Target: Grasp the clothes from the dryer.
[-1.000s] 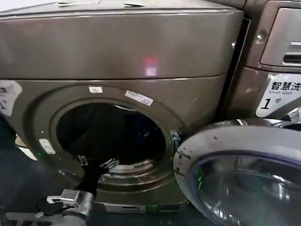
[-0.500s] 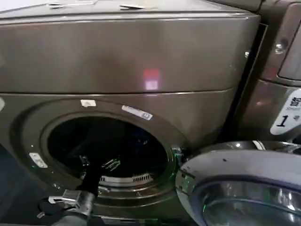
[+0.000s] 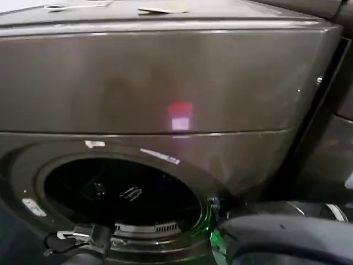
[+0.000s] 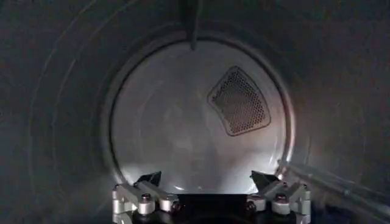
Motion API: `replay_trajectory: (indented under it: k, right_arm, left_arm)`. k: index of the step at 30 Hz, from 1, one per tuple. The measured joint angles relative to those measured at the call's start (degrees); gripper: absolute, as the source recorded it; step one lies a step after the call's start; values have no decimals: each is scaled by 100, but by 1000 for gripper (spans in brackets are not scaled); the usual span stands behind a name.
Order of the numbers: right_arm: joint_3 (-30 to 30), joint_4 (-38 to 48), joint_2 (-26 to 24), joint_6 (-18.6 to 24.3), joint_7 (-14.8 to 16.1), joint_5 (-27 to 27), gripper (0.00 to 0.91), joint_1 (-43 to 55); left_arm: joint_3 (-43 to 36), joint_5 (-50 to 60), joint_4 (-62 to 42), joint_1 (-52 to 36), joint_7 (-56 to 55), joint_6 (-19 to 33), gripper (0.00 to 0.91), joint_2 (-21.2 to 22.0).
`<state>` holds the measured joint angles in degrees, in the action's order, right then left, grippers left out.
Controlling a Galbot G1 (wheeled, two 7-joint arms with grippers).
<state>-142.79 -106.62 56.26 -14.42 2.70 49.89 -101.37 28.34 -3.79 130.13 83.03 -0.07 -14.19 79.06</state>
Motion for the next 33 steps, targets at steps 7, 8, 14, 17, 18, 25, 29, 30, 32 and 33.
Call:
replay_trajectory:
  k: [7, 8, 14, 17, 18, 25, 29, 30, 32, 33]
  right_arm:
    - [17, -79, 49, -87, 92, -137, 907, 5]
    - [8, -88, 54, -101, 120, -171, 907, -4]
    - [-90, -98, 12, -222, 166, -327, 907, -47]
    - [-93, -122, 4, -302, 152, -390, 907, -47]
    - [-93, -133, 9, -317, 153, -410, 907, -48]
    - [-152, -96, 1, -340, 180, -502, 907, -70]
    - [-146, -95, -16, -349, 181, -510, 907, -61]
    - [-146, -89, -20, -351, 183, -513, 907, -60]
    - [-149, -71, -37, -351, 190, -521, 907, -60]
    - [-152, -65, -38, -351, 190, -522, 907, -58]
  left_arm:
    - [-62, -20, -200, -193, 10, 63, 907, 32]
    - [-84, -22, -262, -246, 11, 65, 907, 47]
    - [-148, -112, -708, -767, 17, 74, 907, 166]
    - [-216, -137, -1044, -1110, 14, 117, 907, 201]
    - [-244, -137, -1187, -1244, 10, 135, 907, 219]
    - [-422, -129, -2261, -2284, -25, 280, 907, 331]
    - [-508, -102, -2959, -2934, -38, 385, 907, 413]
    - [-521, -81, -3150, -3093, -42, 416, 907, 440]
    - [-546, -38, -3519, -3387, -41, 477, 907, 492]
    - [-550, -20, -3708, -3531, -40, 508, 907, 517]
